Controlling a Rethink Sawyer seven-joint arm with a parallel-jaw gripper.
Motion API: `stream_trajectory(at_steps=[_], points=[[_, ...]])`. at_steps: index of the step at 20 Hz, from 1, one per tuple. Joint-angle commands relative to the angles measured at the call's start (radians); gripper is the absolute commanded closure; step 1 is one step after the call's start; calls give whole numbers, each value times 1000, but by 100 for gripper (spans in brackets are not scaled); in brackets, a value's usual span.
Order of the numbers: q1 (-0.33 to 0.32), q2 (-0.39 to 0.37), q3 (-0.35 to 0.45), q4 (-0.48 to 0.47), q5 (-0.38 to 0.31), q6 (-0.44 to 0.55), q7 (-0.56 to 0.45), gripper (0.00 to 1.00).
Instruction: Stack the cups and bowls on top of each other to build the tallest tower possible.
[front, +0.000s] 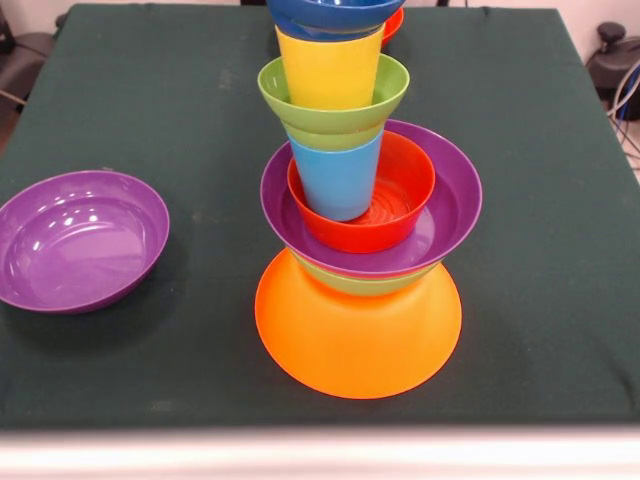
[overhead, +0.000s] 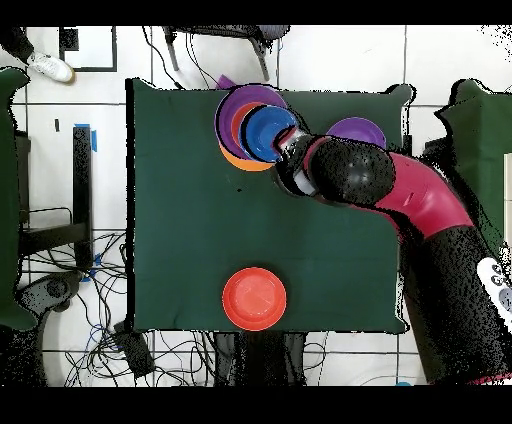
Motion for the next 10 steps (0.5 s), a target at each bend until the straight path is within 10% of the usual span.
stream_trajectory(at_steps=[1,4,5,10], points=[[-6,7,22,60,19,-6,-17,100],[-17,13,41,62,21,-13,-29,100],[-20,15,48,62,19,-16,-36,0],[-25,20,65,45,12,-11,-58,0]])
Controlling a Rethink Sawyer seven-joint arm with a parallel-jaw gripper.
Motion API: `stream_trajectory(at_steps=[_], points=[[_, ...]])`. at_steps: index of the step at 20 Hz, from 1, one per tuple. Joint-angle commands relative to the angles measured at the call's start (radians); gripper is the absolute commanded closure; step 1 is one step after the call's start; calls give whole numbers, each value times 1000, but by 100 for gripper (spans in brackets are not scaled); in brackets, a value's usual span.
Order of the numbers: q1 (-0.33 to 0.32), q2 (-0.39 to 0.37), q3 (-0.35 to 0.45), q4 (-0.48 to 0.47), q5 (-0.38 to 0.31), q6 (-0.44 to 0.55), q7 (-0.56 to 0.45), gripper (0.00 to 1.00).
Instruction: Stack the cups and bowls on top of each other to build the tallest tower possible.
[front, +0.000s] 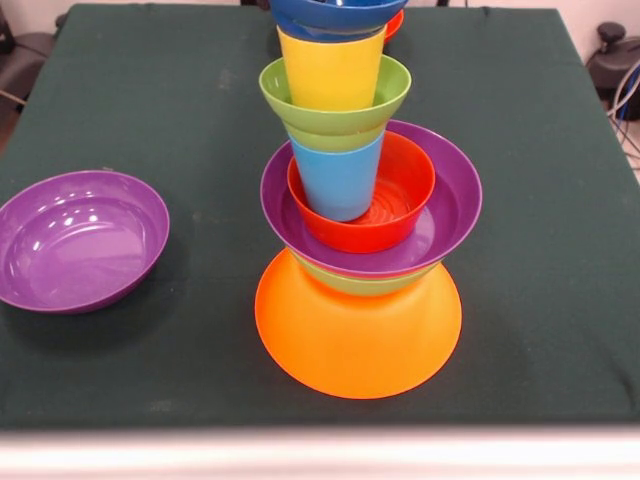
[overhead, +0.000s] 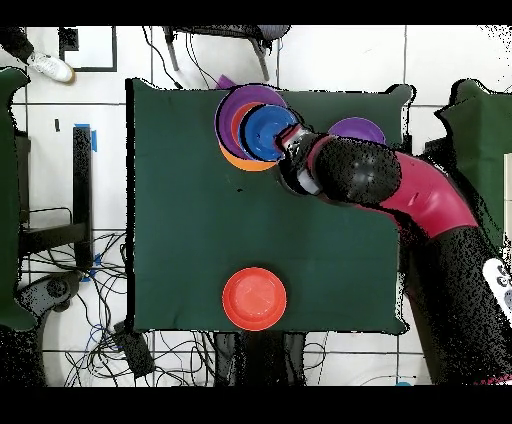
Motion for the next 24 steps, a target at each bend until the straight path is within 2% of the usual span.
stream_trajectory(at_steps=[1,10,24], points=[[-3,20,43,39,7,-6,-58,0],[2,8,36,-2,37,60,-31,0],[48,-34,0,-117,92,237,7,0]])
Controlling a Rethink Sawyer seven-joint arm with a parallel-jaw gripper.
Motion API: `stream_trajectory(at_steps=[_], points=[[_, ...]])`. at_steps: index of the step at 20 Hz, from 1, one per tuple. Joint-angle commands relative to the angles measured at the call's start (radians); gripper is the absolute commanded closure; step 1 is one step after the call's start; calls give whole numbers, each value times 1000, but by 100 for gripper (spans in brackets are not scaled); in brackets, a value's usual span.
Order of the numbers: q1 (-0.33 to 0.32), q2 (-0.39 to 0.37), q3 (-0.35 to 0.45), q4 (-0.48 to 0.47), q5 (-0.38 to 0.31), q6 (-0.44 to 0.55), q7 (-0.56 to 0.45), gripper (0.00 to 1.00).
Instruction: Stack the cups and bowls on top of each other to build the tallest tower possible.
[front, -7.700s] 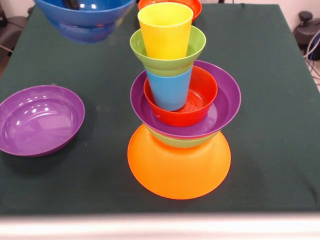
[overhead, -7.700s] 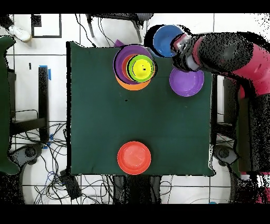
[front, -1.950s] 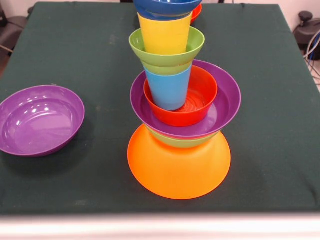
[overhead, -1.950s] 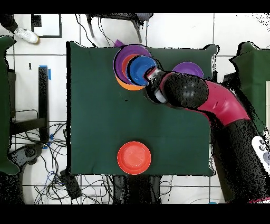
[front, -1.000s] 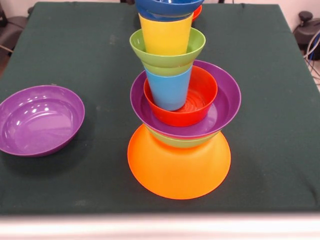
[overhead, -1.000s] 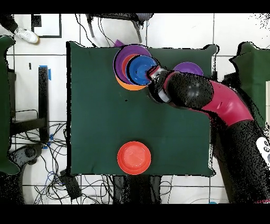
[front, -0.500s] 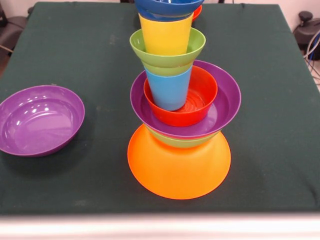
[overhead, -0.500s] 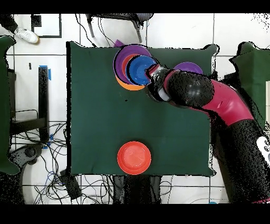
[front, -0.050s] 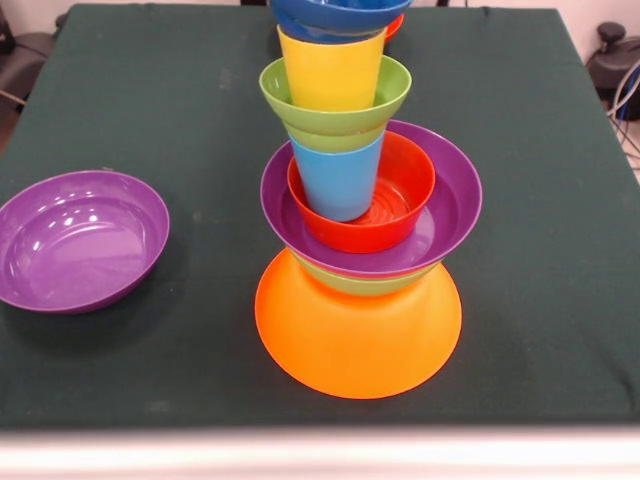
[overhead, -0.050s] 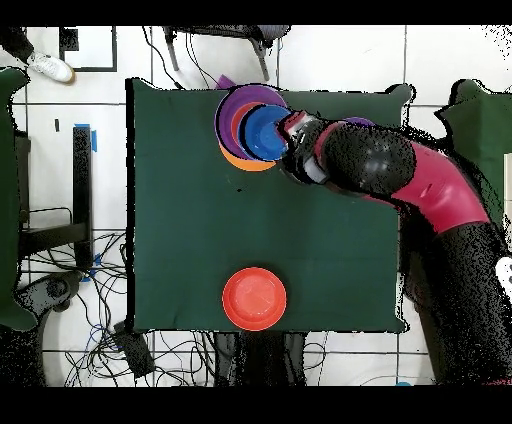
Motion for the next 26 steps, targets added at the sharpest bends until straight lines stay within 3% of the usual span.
stream_trajectory(at_steps=[1,16,26], points=[[49,-19,-16,-68,29,184,9,0],[78,-78,-45,-167,14,365,21,0],[72,-67,-42,-205,24,388,12,0]])
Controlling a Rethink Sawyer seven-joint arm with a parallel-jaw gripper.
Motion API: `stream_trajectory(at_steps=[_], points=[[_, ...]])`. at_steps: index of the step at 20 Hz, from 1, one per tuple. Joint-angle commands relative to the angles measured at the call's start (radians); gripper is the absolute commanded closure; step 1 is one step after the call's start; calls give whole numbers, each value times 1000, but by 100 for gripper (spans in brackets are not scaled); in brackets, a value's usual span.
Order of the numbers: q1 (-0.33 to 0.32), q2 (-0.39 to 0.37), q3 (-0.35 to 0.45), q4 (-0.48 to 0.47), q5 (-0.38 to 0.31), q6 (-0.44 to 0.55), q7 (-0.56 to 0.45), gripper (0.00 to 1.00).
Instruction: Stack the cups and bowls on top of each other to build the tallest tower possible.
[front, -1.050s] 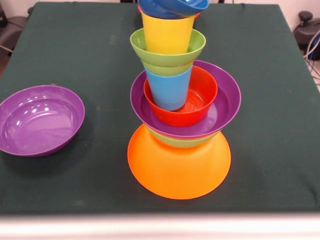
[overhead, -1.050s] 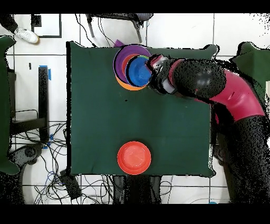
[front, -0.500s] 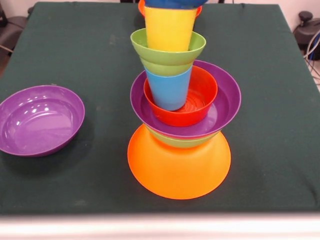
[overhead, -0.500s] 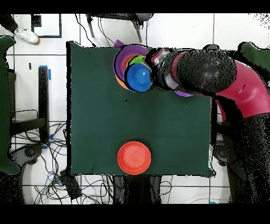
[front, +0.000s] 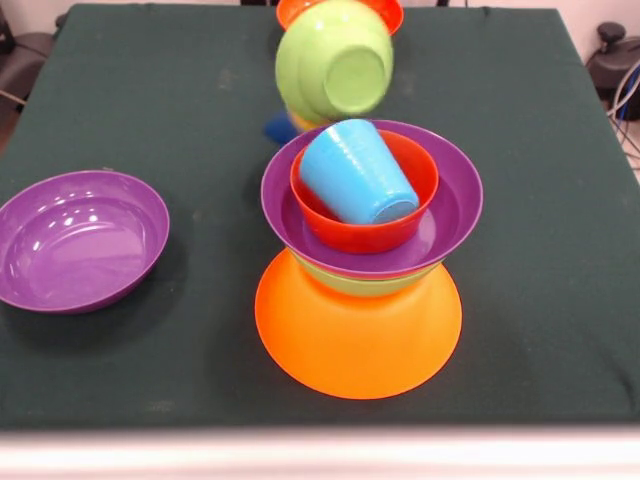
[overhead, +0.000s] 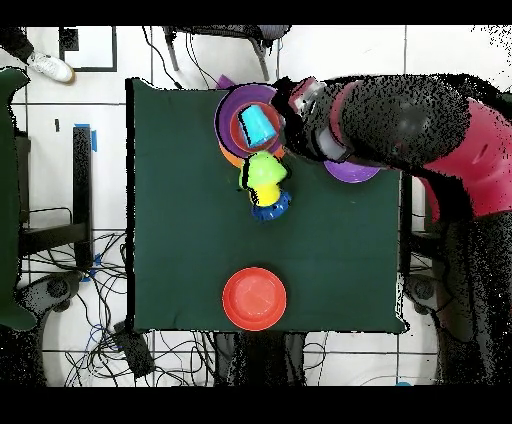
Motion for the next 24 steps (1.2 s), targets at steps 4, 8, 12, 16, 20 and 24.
stream_trajectory(at_steps=[4,8,12,16,20,24], points=[[34,11,-45,-40,-8,140,12,0],[41,15,-48,-53,-13,150,15,0],[58,20,-57,-115,-32,208,31,0],[71,2,-63,-137,-39,241,45,0],[84,10,-76,-182,-66,268,41,0],[82,9,-91,-194,-125,245,-29,0]])
